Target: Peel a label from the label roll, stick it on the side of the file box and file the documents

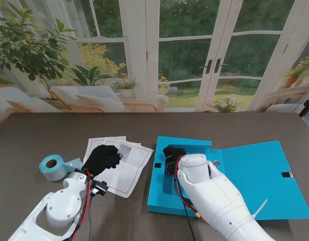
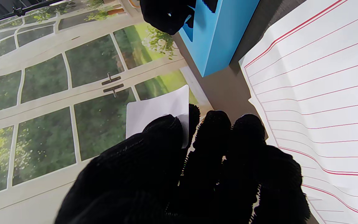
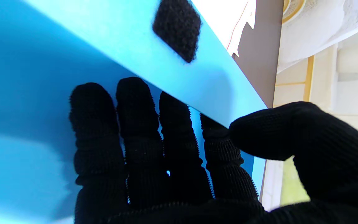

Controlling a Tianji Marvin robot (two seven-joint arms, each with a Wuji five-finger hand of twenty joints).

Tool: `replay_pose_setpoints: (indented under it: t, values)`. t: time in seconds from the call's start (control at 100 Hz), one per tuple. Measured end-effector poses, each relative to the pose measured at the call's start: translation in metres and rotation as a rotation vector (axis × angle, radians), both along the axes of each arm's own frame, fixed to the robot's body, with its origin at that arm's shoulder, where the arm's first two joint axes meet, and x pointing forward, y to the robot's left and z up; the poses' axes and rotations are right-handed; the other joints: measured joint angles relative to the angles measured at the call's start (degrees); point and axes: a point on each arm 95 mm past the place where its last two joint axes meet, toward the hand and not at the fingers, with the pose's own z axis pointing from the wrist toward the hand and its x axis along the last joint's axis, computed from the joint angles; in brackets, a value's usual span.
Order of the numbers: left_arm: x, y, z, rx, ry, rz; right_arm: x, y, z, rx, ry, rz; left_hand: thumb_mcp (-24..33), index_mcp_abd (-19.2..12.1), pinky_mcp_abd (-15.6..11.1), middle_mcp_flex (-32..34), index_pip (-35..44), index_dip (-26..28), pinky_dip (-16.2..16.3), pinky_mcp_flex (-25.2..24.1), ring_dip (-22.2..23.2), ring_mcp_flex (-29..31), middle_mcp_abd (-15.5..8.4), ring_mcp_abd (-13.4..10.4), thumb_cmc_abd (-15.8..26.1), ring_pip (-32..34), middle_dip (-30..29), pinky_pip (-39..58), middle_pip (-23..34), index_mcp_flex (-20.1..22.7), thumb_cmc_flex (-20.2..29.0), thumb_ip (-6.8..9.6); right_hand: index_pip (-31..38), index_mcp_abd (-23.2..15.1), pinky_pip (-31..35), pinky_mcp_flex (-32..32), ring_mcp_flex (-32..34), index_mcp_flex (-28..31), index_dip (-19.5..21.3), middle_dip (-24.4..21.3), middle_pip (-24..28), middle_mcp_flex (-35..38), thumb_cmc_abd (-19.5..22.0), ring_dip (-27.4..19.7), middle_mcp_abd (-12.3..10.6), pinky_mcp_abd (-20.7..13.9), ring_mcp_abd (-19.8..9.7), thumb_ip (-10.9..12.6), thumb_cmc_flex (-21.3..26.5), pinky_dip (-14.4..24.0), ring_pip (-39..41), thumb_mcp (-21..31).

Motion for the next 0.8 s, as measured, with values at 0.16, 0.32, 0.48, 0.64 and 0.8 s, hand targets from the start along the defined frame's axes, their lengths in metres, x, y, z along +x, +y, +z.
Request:
replay_pose_setpoints:
  t: [0.16, 0.32, 0.48, 0.64, 0.8]
  values:
    - [0.000, 0.000, 0.000, -0.001, 0.005, 0.000, -0.003, 0.000, 0.000, 0.030, 0.008, 0.013, 0.04, 0.19, 0.04, 0.00, 0.00, 0.03, 0.01, -0.02, 0.00, -0.02, 0.03, 0.03, 0.00, 0.00, -0.09, 0.00, -0.05, 0.01, 0.00, 0.00, -1.38, 0.78, -0.25, -1.38, -0.59, -0.57, -0.59, -0.59, -0.02, -1.39, 0.63, 0.00, 0.09, 0.08, 0.23, -2.26, -1.40, 0.00, -0.03, -1.34]
    - [0.000, 0.000, -0.001, -0.001, 0.007, -0.004, -0.005, -0.001, 0.000, 0.083, 0.028, -0.008, 0.04, 0.23, 0.06, 0.00, 0.00, 0.09, 0.02, -0.02, 0.00, -0.02, 0.05, 0.05, 0.00, 0.00, -0.62, 0.00, -0.18, 0.03, 0.00, 0.00, -1.68, 1.17, -0.70, -1.46, -0.62, -0.57, -1.04, -0.70, -0.02, -1.39, 0.71, 0.00, 0.12, 0.11, 0.27, -2.30, -2.67, 0.00, -0.02, -1.10]
    - [0.000, 0.000, -0.001, -0.001, 0.009, -0.007, -0.006, -0.002, 0.001, 0.122, 0.035, -0.020, 0.05, 0.29, 0.08, 0.00, 0.00, 0.14, 0.06, -0.04, 0.00, -0.04, 0.10, 0.08, 0.00, 0.00, -0.66, 0.00, -0.27, 0.27, 0.00, 0.00, -1.74, 1.49, -0.88, -1.47, -0.62, -0.57, -1.09, -0.78, -0.02, -1.39, 0.71, 0.00, 0.16, 0.12, 0.29, -2.30, -2.76, 0.00, -0.01, -1.09]
    - [0.000, 0.000, -0.001, 0.002, 0.011, -0.010, -0.007, -0.004, 0.005, 0.158, 0.033, -0.028, 0.05, 0.31, 0.15, -0.03, 0.00, 0.15, 0.09, -0.49, 0.00, -0.51, 0.21, 0.31, 0.00, 0.00, -0.69, 0.00, -0.35, 0.28, 0.00, 0.00, -1.75, 1.91, -1.29, -1.47, -0.62, -0.57, -1.09, -0.79, -0.02, -1.39, 0.71, 0.00, 0.18, 0.12, 0.30, -2.87, -2.78, 0.00, 0.07, -1.08]
    - [0.001, 0.000, -0.001, 0.006, 0.013, -0.015, -0.008, -0.005, 0.012, 0.209, 0.020, -0.036, 0.05, 0.32, 0.15, -0.03, 0.00, 0.24, 0.10, -0.49, 0.00, -0.51, 0.22, 0.31, 0.00, 0.00, -0.70, 0.00, -0.35, 0.29, 0.00, 0.00, -1.75, 1.94, -1.29, -1.53, -0.62, -0.57, -1.09, -0.79, -0.02, -1.39, 0.71, 0.00, 0.18, 0.13, 0.35, -2.87, -2.78, 0.77, 0.12, -1.08]
